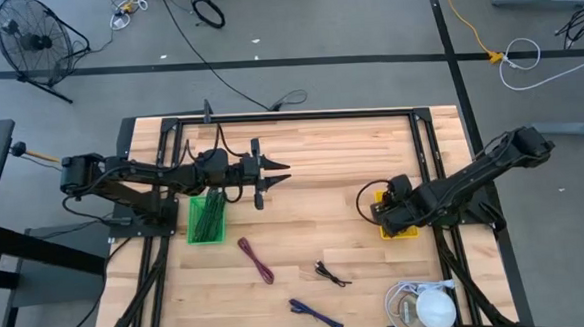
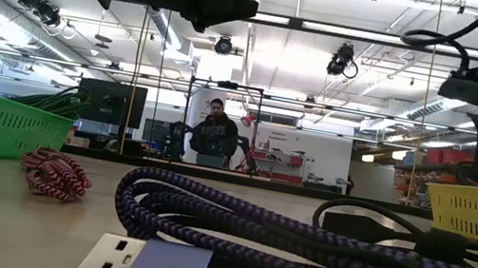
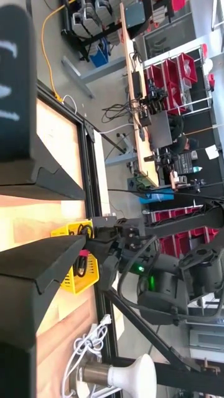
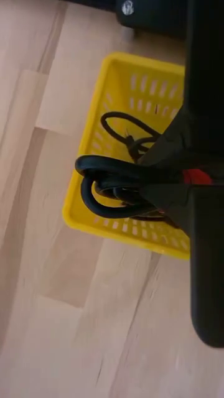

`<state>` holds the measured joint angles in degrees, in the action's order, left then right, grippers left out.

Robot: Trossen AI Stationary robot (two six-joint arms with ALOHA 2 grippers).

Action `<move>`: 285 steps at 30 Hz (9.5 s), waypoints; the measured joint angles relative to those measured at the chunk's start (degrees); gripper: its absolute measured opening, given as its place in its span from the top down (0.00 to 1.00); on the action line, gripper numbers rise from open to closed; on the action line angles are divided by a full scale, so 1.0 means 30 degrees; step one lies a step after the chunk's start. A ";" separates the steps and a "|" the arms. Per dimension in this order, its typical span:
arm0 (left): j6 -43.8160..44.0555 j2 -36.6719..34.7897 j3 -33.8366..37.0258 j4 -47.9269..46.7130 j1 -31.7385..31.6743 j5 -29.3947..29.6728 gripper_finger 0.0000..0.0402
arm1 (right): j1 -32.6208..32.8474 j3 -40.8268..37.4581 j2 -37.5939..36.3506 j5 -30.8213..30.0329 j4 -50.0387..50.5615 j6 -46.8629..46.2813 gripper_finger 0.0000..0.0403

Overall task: Pick & Place USB Port
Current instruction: Put the black charger adaptor into the yellow bin, then put the pink black charger cable into the green bin

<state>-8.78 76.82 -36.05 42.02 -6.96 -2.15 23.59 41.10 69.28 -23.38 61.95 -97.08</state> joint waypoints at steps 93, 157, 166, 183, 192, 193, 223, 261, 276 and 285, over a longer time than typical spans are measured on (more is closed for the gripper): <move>-0.0323 0.0007 0.0000 -0.4133 0.0022 0.0207 0.74 | 0.2957 0.4737 1.2386 0.4856 -1.8992 1.0652 0.66; -0.0289 0.0007 0.0007 -0.4962 0.0015 0.0204 0.74 | 0.2536 0.2119 0.2739 0.1121 0.3490 -0.3911 0.99; -0.0289 0.0007 0.0007 -0.4962 0.0015 0.0197 0.74 | 0.2543 0.1233 0.2739 0.1625 0.3256 -0.3779 0.79; 0.0727 -0.0351 -0.0029 -0.7465 0.1437 -0.7723 0.74 | 0.2375 0.3037 0.1302 -0.2250 0.5316 -0.1405 0.58; -0.1808 -0.0663 0.0004 -1.3146 0.7941 -0.0831 0.76 | 0.1618 0.4305 -0.0469 -0.6440 0.4964 0.1175 0.58; -0.1986 -0.0675 0.0000 -1.3350 0.8474 -0.0372 0.76 | 0.1464 0.4307 -0.0579 -0.6672 0.4680 0.1533 0.58; -0.3965 0.1874 0.0000 -1.7303 1.1001 0.3351 0.54 | -0.1498 0.4300 -0.0619 -0.7058 -0.3759 1.0178 0.58; -0.0112 0.2622 0.0051 -1.3919 0.8556 0.1009 0.96 | -0.1559 0.4300 -0.0612 -0.7067 -0.3995 1.1893 0.58; 1.4546 -0.5798 0.0022 -2.0814 0.9339 0.8822 0.96 | -0.1559 0.4293 -0.0612 -0.7067 -0.3857 1.3436 0.58; 2.7058 -0.7897 0.0022 -2.7987 1.4571 1.6138 0.96 | -0.1559 0.4297 -0.0612 -0.8119 -0.3837 1.4746 0.58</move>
<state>72.39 53.12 -35.99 -41.94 36.75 46.26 18.92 53.99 67.44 -47.73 50.43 -52.84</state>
